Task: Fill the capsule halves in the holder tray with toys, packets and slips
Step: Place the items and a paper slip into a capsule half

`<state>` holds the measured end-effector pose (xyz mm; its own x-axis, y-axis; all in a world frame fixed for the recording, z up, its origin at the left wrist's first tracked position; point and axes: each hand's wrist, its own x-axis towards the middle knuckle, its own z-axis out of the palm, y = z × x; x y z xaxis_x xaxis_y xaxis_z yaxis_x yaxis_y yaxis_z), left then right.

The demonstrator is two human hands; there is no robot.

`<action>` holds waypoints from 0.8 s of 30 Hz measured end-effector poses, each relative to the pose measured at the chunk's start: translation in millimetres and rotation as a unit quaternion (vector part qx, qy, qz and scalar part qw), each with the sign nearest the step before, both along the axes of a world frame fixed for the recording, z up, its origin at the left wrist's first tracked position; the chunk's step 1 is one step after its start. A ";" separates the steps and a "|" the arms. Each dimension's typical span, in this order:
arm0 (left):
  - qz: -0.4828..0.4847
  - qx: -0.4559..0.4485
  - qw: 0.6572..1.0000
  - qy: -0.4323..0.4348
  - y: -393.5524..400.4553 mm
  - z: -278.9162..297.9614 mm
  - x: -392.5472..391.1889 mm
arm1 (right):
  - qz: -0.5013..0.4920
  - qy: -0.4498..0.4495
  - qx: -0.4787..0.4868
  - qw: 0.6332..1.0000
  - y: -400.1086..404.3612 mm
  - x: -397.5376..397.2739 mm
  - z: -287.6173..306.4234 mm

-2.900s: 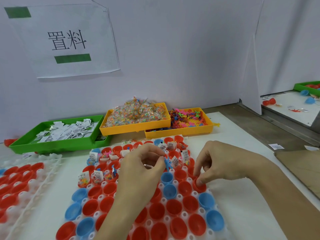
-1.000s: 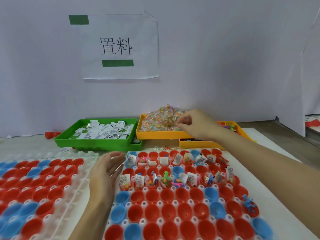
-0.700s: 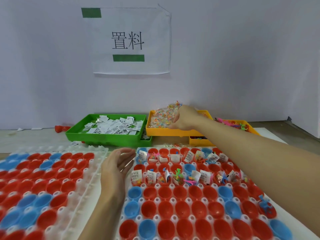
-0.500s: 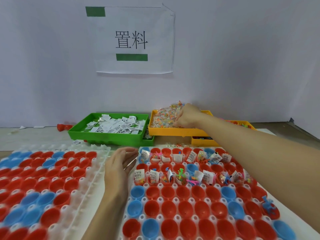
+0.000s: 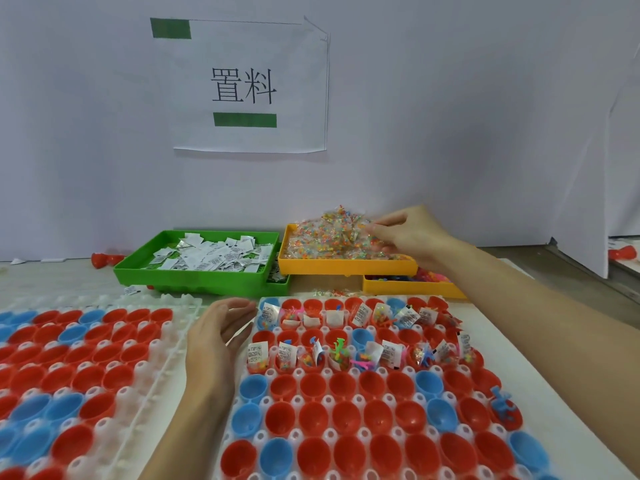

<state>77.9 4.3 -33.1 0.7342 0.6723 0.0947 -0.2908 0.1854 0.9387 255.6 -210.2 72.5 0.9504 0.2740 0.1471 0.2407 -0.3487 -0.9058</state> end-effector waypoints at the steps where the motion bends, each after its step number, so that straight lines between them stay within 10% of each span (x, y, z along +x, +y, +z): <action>1: 0.000 0.000 1.000 0.001 0.0 -0.1 0.3 | 0.022 0.012 0.018 1.000 -11.0 -8.5 1.4; 24: -0.045 0.011 0.999 -0.012 -2.0 4.6 -4.3 | 0.179 0.025 -0.223 0.958 -170.5 -126.6 -13.4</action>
